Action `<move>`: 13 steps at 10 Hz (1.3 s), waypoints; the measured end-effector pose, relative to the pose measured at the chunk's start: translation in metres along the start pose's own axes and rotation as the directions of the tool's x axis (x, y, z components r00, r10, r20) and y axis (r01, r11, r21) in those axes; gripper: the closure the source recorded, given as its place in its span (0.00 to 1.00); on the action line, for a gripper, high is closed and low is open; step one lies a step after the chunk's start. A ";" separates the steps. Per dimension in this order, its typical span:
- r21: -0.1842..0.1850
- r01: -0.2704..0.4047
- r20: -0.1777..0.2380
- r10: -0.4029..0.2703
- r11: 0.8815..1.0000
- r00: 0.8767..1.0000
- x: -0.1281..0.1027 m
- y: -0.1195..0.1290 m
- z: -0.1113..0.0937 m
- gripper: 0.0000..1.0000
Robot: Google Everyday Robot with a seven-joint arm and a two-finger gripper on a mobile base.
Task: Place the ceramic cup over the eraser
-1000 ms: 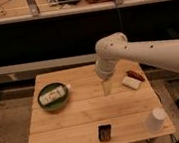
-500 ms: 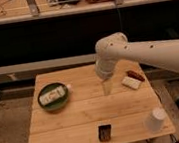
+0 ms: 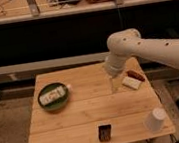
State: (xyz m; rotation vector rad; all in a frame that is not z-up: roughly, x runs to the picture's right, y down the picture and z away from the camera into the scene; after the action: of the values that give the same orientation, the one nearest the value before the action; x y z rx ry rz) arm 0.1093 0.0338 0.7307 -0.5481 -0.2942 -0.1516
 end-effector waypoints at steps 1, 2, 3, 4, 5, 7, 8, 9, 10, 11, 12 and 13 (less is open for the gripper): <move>-0.002 -0.019 0.002 0.019 1.000 1.000 0.010 0.005 -0.002 0.20; -0.005 -0.048 -0.001 0.048 0.999 0.999 0.028 0.015 -0.007 0.20; -0.010 -0.089 -0.010 0.089 0.996 0.996 0.053 0.030 -0.012 0.20; -0.013 -0.110 -0.015 0.109 0.994 0.994 0.064 0.038 -0.015 0.20; -0.016 -0.142 -0.022 0.142 0.990 0.990 0.082 0.051 -0.018 0.20; -0.016 -0.207 -0.033 0.207 0.978 0.978 0.115 0.080 -0.022 0.20; -0.018 -0.230 -0.037 0.230 0.973 0.973 0.126 0.092 -0.022 0.20; -0.020 -0.253 -0.042 0.252 0.967 0.967 0.137 0.104 -0.021 0.20; -0.020 -0.278 -0.046 0.277 0.960 0.960 0.148 0.116 -0.020 0.20; -0.020 -0.309 -0.049 0.307 0.951 0.950 0.160 0.129 -0.018 0.20; -0.017 -0.334 -0.051 0.333 0.942 0.942 0.169 0.140 -0.017 0.20; -0.014 -0.365 -0.051 0.364 0.931 0.930 0.180 0.152 -0.015 0.20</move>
State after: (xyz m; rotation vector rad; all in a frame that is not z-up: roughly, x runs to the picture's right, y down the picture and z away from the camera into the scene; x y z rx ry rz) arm 0.3171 0.1428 0.7006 -0.6125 -0.1396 0.1928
